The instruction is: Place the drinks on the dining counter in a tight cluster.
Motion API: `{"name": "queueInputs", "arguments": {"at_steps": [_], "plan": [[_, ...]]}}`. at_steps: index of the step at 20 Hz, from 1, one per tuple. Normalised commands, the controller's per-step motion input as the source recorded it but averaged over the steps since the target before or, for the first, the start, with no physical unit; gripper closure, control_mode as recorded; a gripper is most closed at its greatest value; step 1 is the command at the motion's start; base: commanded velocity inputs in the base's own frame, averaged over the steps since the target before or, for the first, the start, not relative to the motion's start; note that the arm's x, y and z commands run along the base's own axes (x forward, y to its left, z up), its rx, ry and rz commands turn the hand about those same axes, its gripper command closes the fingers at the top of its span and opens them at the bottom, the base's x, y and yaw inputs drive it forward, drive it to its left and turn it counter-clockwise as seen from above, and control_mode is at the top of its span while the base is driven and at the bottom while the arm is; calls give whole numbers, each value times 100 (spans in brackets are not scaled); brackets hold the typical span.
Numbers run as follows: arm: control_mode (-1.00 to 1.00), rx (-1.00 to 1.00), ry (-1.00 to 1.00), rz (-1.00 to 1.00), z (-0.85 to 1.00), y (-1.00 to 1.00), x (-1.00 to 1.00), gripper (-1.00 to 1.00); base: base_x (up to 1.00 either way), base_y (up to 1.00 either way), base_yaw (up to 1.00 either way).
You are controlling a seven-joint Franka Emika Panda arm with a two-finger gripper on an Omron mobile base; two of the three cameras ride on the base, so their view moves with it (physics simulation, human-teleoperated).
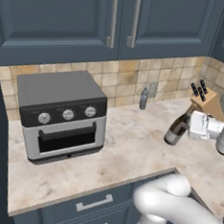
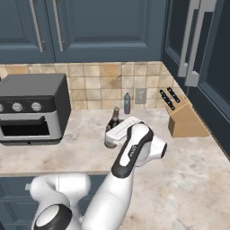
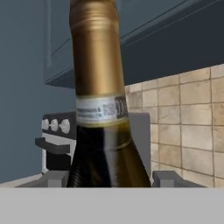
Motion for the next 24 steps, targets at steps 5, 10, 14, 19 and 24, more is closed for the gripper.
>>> {"name": "queueInputs", "arguments": {"at_steps": [5,10,14,19,24], "plan": [[-100,-12,-3,0,9,41,-41,100,0,0,0],[-100,-5,2,0,10,34,-37,100,0,0,0],[-100,0,4,0,4,35,-34,100,0,0,0],[-100,-5,1,0,5,36,-24,100,0,0,0],[-100,-5,0,0,0,17,-12,100,0,0,0]]}}
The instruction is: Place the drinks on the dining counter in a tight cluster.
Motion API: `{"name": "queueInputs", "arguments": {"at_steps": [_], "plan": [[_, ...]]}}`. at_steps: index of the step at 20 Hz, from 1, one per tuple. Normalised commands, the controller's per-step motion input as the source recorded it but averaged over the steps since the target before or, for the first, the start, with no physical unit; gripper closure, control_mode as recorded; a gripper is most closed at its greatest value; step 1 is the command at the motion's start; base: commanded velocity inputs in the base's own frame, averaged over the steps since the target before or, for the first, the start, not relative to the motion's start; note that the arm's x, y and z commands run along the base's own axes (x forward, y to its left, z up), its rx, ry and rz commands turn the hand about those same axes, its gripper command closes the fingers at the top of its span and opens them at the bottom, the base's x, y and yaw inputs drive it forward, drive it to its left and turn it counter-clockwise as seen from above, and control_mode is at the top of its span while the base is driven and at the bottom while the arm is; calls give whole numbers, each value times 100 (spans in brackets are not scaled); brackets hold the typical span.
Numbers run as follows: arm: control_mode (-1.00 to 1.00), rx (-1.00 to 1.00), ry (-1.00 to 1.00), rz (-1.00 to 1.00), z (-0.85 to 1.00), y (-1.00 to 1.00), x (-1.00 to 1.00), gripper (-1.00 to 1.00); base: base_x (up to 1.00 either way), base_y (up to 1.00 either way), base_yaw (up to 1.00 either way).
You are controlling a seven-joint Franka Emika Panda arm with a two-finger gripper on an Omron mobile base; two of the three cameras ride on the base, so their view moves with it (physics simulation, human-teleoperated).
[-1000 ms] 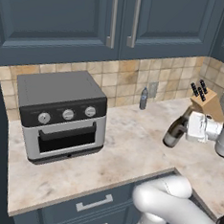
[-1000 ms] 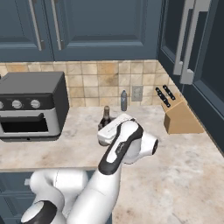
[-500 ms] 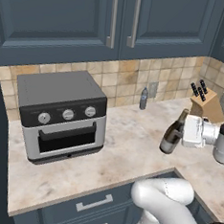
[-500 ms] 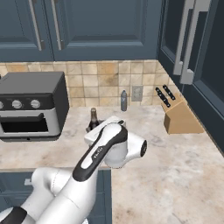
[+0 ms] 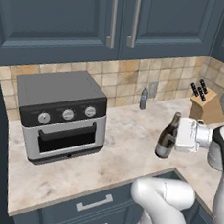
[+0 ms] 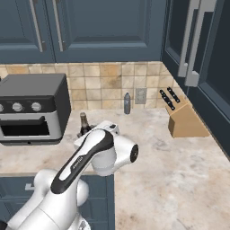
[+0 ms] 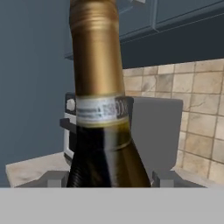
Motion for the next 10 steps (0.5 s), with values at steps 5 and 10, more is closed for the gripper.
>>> {"name": "queueInputs", "arguments": {"at_steps": [5,10], "plan": [[-100,0,0,0,0,0,0,100,0,0,0],[100,0,0,0,0,0,0,100,-3,0,0]]}}
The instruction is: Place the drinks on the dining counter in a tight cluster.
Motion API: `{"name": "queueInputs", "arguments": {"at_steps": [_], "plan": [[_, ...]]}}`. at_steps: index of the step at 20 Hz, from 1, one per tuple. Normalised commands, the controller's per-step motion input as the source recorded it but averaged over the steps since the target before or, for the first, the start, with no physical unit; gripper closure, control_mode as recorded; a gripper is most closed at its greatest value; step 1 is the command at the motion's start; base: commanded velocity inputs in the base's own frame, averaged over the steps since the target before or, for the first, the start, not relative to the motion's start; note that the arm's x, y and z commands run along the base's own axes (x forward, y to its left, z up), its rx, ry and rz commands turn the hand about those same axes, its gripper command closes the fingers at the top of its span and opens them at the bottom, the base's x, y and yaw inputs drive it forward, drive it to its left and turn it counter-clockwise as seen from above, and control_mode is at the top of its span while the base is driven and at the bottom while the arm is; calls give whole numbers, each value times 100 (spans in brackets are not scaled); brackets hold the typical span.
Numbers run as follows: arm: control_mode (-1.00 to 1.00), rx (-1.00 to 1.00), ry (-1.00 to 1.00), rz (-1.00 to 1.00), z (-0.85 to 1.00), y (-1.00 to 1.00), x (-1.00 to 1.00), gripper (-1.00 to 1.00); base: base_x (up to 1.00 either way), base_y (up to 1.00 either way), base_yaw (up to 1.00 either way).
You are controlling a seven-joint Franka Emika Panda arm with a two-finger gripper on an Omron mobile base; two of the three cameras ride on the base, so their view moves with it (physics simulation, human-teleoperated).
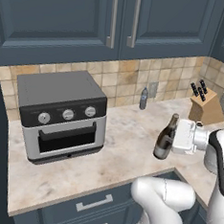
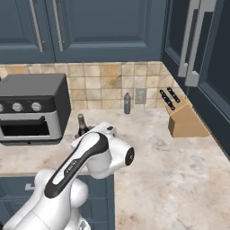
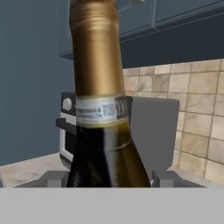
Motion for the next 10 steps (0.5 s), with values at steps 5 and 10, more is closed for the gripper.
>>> {"name": "queueInputs", "arguments": {"at_steps": [5,10], "plan": [[100,0,0,0,0,0,0,100,-42,3,-1],[100,0,0,0,0,0,0,100,-46,44,0]]}}
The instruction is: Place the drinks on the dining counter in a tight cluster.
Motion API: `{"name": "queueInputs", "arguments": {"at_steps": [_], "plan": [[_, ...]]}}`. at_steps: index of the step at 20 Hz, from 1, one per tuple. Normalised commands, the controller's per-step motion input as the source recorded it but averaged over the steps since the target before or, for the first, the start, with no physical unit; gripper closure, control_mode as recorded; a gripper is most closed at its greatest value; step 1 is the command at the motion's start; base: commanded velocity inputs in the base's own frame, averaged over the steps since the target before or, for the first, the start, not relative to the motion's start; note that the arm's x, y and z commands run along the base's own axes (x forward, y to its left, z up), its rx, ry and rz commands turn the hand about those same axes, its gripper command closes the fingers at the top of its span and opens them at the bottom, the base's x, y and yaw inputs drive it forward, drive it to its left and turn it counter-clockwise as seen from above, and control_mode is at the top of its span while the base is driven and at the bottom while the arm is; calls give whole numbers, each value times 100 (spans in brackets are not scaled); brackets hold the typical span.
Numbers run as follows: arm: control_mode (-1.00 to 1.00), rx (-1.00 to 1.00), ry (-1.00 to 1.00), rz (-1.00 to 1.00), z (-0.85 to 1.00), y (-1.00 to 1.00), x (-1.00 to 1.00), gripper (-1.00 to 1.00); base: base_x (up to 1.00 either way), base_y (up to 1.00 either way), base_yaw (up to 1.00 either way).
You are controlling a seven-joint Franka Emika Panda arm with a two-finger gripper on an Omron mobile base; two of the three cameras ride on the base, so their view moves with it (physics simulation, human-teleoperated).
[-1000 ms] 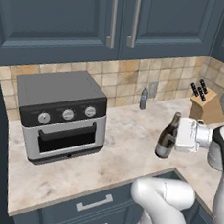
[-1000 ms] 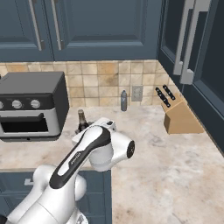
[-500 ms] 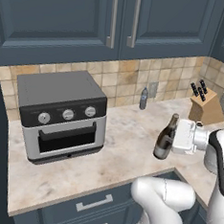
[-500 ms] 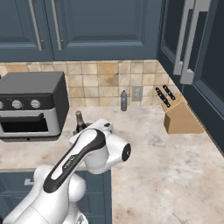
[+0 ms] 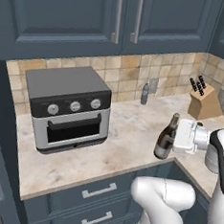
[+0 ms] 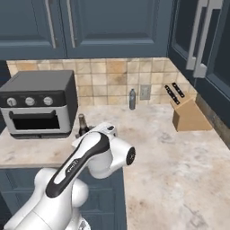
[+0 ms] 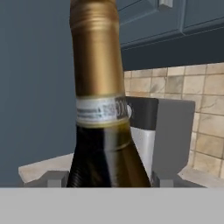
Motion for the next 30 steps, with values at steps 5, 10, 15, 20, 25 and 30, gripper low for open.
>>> {"name": "queueInputs", "arguments": {"at_steps": [5,10,15,20,25,30], "plan": [[100,0,0,0,0,0,0,100,-39,56,0],[100,0,0,0,0,0,0,100,-76,32,2],[100,0,0,0,0,0,0,100,-83,23,14],[100,0,0,0,0,0,0,100,-61,36,47],[100,0,0,0,0,0,0,100,-43,38,66],[100,0,0,0,0,0,0,100,-41,42,67]]}}
